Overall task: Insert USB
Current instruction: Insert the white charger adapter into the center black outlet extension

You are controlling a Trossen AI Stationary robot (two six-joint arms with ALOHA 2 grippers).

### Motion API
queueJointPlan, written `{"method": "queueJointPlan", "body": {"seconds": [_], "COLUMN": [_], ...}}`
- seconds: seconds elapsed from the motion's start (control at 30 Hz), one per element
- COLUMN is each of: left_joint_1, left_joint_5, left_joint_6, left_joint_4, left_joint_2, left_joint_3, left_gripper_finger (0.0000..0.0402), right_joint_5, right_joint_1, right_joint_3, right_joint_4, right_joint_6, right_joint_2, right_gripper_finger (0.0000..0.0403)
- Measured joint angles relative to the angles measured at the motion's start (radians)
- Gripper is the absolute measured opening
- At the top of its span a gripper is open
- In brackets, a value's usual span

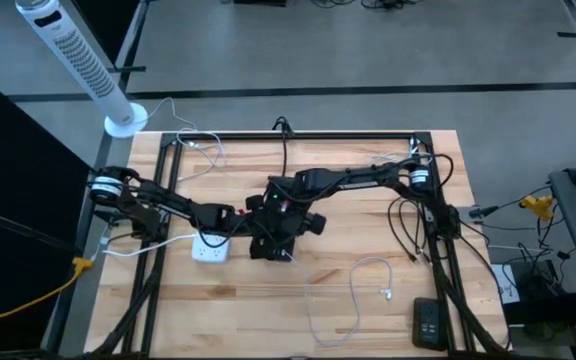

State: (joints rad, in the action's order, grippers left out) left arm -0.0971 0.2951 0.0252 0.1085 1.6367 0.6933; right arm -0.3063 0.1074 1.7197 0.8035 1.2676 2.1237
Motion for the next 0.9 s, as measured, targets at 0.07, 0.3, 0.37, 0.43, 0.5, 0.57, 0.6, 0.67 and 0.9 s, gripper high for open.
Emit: {"method": "queueJointPlan", "body": {"seconds": [0.07, 0.3, 0.37, 0.43, 0.5, 0.57, 0.6, 0.67, 0.9], "left_joint_1": [0.001, 0.001, 0.001, 0.001, 0.001, 0.001, 0.001, 0.001, 0.001], "left_joint_5": [0.000, 0.001, 0.005, 0.006, 0.006, 0.007, 0.007, 0.007, 0.008], "left_joint_6": [0.003, 0.007, 0.008, 0.009, 0.009, 0.011, 0.013, 0.013, 0.013], "left_joint_4": [-0.003, -0.008, -0.010, -0.011, -0.011, -0.011, -0.011, -0.011, -0.011], "left_joint_2": [0.000, -0.001, -0.001, -0.001, -0.001, -0.001, -0.001, -0.001, -0.002], "left_joint_3": [0.000, 0.000, 0.000, 0.000, 0.000, 0.000, 0.000, 0.000, -0.001], "left_gripper_finger": [0.0000, 0.0000, 0.0000, 0.0000, 0.0000, 0.0000, 0.0000, 0.0000, 0.0000], "right_joint_5": [-0.001, -0.006, -0.008, -0.010, -0.011, -0.011, -0.012, -0.012, -0.014], "right_joint_1": [0.001, 0.001, 0.002, 0.002, 0.003, 0.002, 0.002, 0.002, 0.009], "right_joint_3": [0.000, 0.001, 0.001, 0.001, 0.001, 0.000, 0.000, 0.000, -0.065], "right_joint_4": [0.011, 0.090, 0.090, 0.086, 0.088, 0.088, 0.087, 0.086, -0.007], "right_joint_6": [-0.012, -0.022, -0.040, -0.052, -0.056, -0.054, -0.053, -0.053, -0.066], "right_joint_2": [-0.014, -0.077, -0.088, -0.097, -0.098, -0.098, -0.098, -0.097, -0.093], "right_gripper_finger": [0.0186, 0.0138, 0.0117, 0.0094, 0.0067, 0.0036, 0.0019, 0.0006, 0.0001]}}
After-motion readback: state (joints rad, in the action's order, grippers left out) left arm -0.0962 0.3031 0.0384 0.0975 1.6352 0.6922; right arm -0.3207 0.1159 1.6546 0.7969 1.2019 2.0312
